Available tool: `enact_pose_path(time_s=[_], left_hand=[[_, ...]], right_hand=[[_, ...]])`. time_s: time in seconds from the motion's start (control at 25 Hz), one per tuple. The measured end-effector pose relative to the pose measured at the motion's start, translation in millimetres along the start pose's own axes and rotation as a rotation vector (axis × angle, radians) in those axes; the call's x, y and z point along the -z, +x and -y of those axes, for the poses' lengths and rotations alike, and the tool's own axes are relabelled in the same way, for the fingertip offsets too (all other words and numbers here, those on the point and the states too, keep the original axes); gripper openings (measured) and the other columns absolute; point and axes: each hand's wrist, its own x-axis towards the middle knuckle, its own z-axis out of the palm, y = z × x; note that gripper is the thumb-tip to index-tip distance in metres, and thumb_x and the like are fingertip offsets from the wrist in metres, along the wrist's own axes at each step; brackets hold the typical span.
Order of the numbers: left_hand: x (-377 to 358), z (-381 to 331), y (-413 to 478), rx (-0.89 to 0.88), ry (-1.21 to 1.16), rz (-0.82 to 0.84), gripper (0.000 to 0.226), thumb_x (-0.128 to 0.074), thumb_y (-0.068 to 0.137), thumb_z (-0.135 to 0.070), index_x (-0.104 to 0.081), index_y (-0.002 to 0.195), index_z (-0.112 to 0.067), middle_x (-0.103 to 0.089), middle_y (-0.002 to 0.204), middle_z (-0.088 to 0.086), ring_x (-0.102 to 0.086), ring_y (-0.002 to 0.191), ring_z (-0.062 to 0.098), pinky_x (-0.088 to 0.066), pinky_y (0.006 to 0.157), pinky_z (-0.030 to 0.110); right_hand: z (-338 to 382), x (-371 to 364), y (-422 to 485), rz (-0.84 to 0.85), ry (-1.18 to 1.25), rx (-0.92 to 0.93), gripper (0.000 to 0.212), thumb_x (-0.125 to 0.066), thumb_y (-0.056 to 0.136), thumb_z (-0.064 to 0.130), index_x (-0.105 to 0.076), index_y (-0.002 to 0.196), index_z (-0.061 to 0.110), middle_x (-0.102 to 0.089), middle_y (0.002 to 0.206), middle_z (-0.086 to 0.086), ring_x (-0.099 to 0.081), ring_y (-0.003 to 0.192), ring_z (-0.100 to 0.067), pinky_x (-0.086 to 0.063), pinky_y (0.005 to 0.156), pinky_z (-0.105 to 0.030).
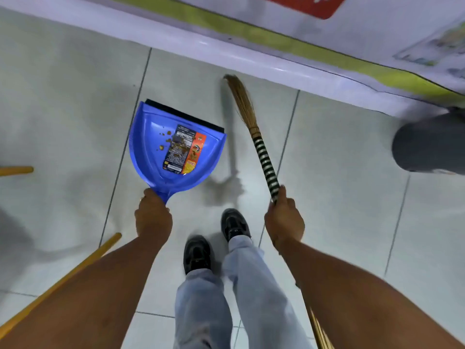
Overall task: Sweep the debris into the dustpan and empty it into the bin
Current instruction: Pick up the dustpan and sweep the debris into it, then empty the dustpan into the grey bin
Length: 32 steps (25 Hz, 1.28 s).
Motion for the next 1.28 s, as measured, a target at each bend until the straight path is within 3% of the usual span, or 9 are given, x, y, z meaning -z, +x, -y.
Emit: enact_pose_path(time_s=[0.28, 0.44, 0.6, 0.8, 1.0, 1.16, 1.28], left_hand=[[50, -157, -86, -0.211, -0.018, -0.061, 0.044, -0.063, 0.084, -0.006, -0.04, 0.121, 0.004, -0.056, 0.122, 0.025, -0.051, 0.116, 0.041, -0.039, 0.098, 0.046], [10, -261, -123, -0.302, -0.002, -0.073, 0.041, -0.061, 0.084, -0.003, -0.041, 0.12, 0.003, -0.059, 0.119, 0.022, -0.052, 0.114, 0.039, -0.04, 0.096, 0.044], [-66, -382, -169, -0.416, 0.009, -0.039, 0.043, -0.06, 0.083, 0.0, -0.042, 0.122, 0.002, -0.061, 0.115, 0.022, -0.055, 0.108, 0.041, -0.043, 0.09, 0.045], [-146, -526, -225, -0.685, 0.274, 0.102, 0.05, -0.057, 0.086, -0.003, -0.039, 0.132, -0.004, -0.06, 0.118, 0.021, -0.056, 0.108, 0.04, -0.044, 0.089, 0.045], [-199, -639, -252, -0.956, 0.563, 0.269, 0.053, -0.053, 0.088, -0.008, -0.037, 0.138, -0.008, -0.056, 0.128, 0.02, -0.053, 0.116, 0.038, -0.043, 0.095, 0.042], [-218, -699, -253, -1.025, 0.658, 0.462, 0.039, -0.05, 0.094, -0.018, -0.049, 0.13, -0.003, -0.057, 0.125, 0.025, -0.052, 0.116, 0.038, -0.042, 0.097, 0.039], [-230, -734, -254, -0.908, 0.701, 0.58, 0.04, -0.037, 0.099, -0.028, -0.057, 0.112, 0.004, -0.061, 0.112, 0.026, -0.056, 0.104, 0.037, -0.043, 0.089, 0.038]], right_hand=[[-47, 140, 29, -0.007, 0.088, 0.01, 0.054, -0.037, 0.099, 0.023, -0.019, 0.15, 0.031, -0.049, 0.124, -0.019, -0.056, 0.108, -0.039, -0.048, 0.087, -0.043], [-110, 185, 74, 0.016, 0.167, -0.039, 0.054, -0.037, 0.099, 0.022, -0.02, 0.149, 0.032, -0.05, 0.124, -0.018, -0.056, 0.109, -0.039, -0.047, 0.088, -0.043], [-231, 238, 128, 0.071, 0.13, -0.049, 0.054, -0.037, 0.097, 0.019, -0.025, 0.148, 0.032, -0.052, 0.123, -0.016, -0.057, 0.11, -0.037, -0.047, 0.091, -0.043], [-382, 280, 155, 0.154, 0.066, -0.098, 0.05, -0.033, 0.099, 0.022, -0.026, 0.147, 0.031, -0.053, 0.125, -0.012, -0.057, 0.111, -0.033, -0.048, 0.089, -0.04], [-460, 291, 174, 0.205, 0.079, -0.182, 0.051, -0.034, 0.098, 0.017, -0.026, 0.146, 0.031, -0.055, 0.123, -0.009, -0.059, 0.11, -0.031, -0.048, 0.086, -0.037], [-477, 291, 175, 0.263, 0.122, -0.216, 0.051, -0.034, 0.098, 0.017, -0.026, 0.147, 0.031, -0.056, 0.123, -0.01, -0.058, 0.11, -0.031, -0.048, 0.086, -0.037], [-480, 286, 167, 0.293, 0.148, -0.23, 0.051, -0.035, 0.099, 0.017, -0.024, 0.147, 0.03, -0.057, 0.121, -0.01, -0.059, 0.107, -0.029, -0.048, 0.082, -0.035]])
